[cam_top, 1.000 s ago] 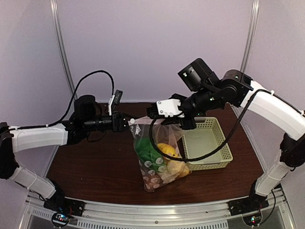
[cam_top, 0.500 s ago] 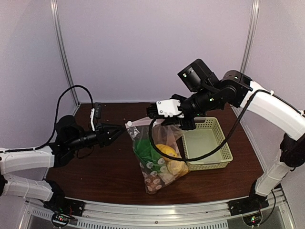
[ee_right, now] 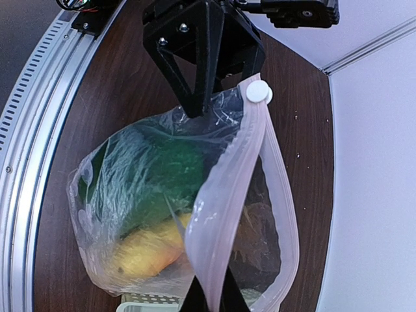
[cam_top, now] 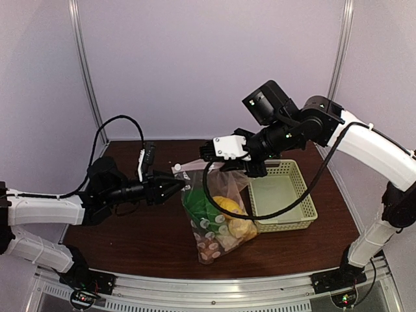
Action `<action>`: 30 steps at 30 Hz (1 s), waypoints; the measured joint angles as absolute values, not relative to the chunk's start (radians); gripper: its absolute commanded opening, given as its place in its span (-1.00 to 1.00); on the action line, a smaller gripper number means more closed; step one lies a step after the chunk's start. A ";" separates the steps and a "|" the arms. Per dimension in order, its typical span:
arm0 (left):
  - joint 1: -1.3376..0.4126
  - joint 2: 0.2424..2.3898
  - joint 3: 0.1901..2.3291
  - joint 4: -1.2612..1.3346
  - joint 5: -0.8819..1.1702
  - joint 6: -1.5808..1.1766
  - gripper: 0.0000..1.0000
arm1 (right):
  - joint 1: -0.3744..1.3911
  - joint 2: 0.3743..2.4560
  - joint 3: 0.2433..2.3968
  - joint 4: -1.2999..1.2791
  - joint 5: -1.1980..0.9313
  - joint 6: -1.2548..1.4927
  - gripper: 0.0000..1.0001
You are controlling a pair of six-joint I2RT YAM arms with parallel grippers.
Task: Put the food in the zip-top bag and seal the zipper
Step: Pass from the right arm to the left
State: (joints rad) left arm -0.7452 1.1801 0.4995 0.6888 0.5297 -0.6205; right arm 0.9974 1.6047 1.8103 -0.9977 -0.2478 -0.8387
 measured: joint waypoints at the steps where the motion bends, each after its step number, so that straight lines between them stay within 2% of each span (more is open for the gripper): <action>1: -0.746 1.197 0.509 0.693 0.532 -0.619 -0.11 | 0.997 1.605 1.810 -0.998 -0.248 -0.839 -0.91; 6: -0.746 1.266 0.532 0.741 0.547 -0.628 -0.42 | 0.999 1.605 1.810 -0.998 -0.247 -0.839 -0.91; 15: -0.746 1.281 0.532 0.818 0.554 -0.646 -0.42 | 0.999 1.605 1.801 -0.997 -0.247 -0.839 -0.90; 30: -0.745 1.330 0.548 0.865 0.561 -0.656 -0.98 | 1.002 1.605 1.792 -0.996 -0.247 -0.839 -0.90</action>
State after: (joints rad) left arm -0.7452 1.3296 0.5484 0.8654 0.5610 -0.6556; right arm 1.0019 1.6047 1.7920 -0.9958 -0.2466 -0.8387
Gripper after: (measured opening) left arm 0.067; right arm 0.050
